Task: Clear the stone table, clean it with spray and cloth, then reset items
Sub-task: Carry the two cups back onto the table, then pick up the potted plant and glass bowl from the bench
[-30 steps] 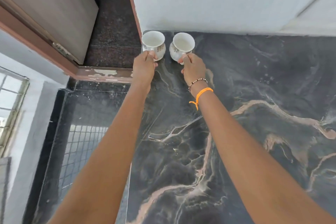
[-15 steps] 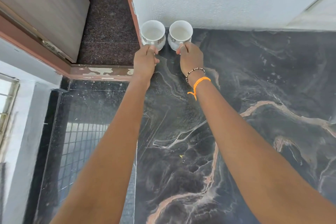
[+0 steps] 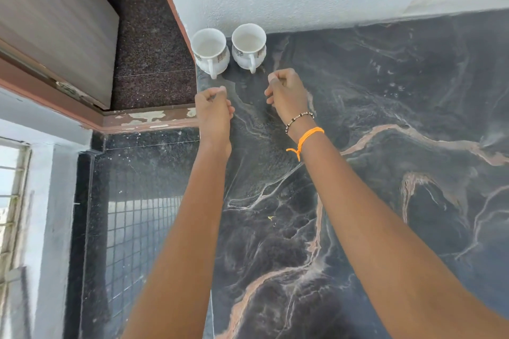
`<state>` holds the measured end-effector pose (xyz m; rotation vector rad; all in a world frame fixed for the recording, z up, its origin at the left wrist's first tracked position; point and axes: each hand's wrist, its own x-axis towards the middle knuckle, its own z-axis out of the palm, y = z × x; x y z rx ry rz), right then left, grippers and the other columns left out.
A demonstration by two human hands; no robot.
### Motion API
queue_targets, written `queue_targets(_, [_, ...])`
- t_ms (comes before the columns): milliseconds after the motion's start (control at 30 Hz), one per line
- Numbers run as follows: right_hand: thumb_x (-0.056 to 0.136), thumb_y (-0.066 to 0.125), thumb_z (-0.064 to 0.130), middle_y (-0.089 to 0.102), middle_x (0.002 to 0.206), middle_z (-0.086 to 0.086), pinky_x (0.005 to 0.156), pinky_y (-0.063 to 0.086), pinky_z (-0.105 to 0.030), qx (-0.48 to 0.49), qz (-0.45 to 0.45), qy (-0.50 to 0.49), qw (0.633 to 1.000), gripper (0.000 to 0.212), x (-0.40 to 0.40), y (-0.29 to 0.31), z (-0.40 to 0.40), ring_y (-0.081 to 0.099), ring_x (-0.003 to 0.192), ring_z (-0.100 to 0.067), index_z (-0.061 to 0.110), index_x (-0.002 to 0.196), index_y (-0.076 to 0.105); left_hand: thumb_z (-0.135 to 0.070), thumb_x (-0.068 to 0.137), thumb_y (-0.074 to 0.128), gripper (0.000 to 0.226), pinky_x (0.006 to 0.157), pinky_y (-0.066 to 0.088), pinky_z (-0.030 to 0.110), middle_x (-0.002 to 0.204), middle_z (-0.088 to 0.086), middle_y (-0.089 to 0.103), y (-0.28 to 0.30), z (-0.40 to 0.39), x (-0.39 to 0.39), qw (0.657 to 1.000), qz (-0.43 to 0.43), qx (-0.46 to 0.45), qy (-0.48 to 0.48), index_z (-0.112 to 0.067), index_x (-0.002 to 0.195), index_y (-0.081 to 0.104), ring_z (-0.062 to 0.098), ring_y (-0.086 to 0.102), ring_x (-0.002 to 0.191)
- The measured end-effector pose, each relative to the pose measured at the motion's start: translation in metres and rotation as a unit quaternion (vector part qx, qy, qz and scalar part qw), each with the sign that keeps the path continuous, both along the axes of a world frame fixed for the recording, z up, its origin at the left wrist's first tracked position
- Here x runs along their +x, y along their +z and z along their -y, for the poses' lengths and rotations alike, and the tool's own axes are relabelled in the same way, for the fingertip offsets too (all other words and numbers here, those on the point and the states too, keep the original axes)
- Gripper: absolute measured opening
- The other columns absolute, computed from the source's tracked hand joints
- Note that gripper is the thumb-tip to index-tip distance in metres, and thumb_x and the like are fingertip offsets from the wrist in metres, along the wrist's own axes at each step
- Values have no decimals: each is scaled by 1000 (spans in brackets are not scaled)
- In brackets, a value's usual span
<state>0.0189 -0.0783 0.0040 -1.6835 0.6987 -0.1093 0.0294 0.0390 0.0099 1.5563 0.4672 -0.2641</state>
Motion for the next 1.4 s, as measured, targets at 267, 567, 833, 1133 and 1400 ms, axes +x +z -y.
queue_targets(267, [93, 47, 11, 56, 64, 3, 56, 42, -13, 61, 19, -41, 997, 7, -108, 29, 58, 50, 54, -8, 11, 89, 53, -18, 91, 49, 14, 64, 44, 18, 67, -5, 50, 25, 70, -101, 993, -27, -20, -117, -22, 79, 55, 8, 46, 60])
queue_targets(567, [92, 45, 5, 56, 63, 0, 47, 39, -8, 114, 52, -114, 986, 14, -254, 50, 185, 48, 45, 0, 12, 84, 53, -17, 90, 51, 15, 61, 41, 18, 64, -6, 50, 44, 204, -211, 972, 10, 20, -236, -23, 77, 55, 7, 45, 59])
queue_targets(833, [91, 45, 5, 57, 62, 2, 49, 42, -8, 98, 57, -223, 968, 16, -414, 56, 337, 50, 46, 1, 12, 83, 57, -18, 90, 50, 12, 59, 39, 18, 64, -5, 50, 40, 379, -350, 918, 14, -8, -396, -20, 80, 56, 7, 44, 56])
queue_targets(1133, [91, 38, -2, 54, 63, -1, 49, 39, -8, 86, 72, -358, 927, 24, -550, 54, 466, 47, 53, -9, 12, 81, 54, -12, 90, 47, 19, 64, 42, 20, 64, -5, 52, 41, 542, -469, 843, 9, -39, -537, -21, 77, 58, 8, 46, 57])
queue_targets(1400, [93, 39, -3, 53, 62, -3, 49, 40, -11, 85, 77, -437, 892, 32, -610, 45, 573, 48, 44, 0, 17, 72, 53, -8, 91, 47, 19, 49, 38, 15, 62, -2, 51, 27, 663, -515, 799, -4, -39, -600, -19, 78, 56, 7, 45, 52])
